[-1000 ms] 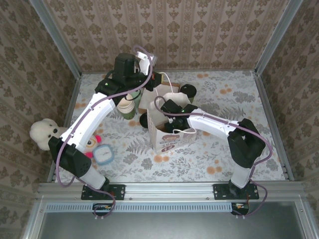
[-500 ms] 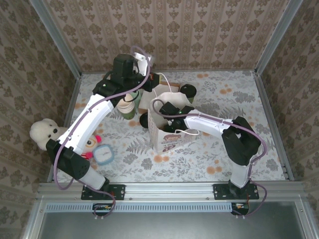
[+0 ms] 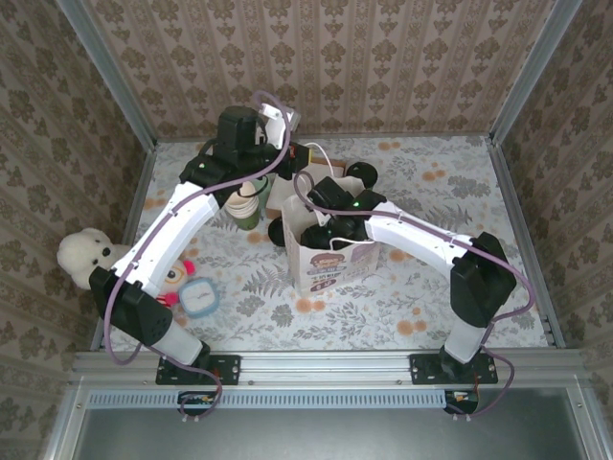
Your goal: Pack the takeout coffee
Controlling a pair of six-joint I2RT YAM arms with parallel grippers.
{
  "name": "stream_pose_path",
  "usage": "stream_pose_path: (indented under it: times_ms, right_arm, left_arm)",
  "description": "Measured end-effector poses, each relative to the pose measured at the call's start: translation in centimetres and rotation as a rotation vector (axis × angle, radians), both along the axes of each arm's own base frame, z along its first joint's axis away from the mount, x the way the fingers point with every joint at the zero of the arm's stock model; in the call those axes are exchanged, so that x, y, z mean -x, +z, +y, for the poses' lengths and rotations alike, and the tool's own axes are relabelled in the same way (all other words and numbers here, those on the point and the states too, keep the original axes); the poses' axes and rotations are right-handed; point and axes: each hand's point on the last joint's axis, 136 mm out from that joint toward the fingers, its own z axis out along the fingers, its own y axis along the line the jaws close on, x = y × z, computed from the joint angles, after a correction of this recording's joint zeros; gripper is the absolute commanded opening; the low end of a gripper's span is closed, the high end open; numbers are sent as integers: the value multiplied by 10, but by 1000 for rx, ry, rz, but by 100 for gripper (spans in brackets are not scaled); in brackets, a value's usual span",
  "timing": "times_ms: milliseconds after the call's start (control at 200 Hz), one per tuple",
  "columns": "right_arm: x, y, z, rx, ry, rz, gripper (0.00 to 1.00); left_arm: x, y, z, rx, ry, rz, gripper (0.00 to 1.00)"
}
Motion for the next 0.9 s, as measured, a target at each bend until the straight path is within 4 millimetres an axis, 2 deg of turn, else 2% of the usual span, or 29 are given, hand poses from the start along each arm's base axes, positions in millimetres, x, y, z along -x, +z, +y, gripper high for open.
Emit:
stream_pose_path:
  times_ms: [195, 345, 585, 900]
  right_arm:
    - [4, 2, 1, -16, 65, 12, 38]
    - [7, 7, -5, -14, 135, 6, 25]
    - [17, 1, -15, 26, 297, 17, 18]
    - [30, -54, -19, 128, 454, 171, 19]
  left_arm:
    - [2, 2, -1, 0, -20, -23, 0]
    - [4, 2, -2, -4, -37, -37, 0]
    - [9, 3, -6, 2, -84, -46, 0]
    - [14, 4, -9, 11, -117, -47, 0]
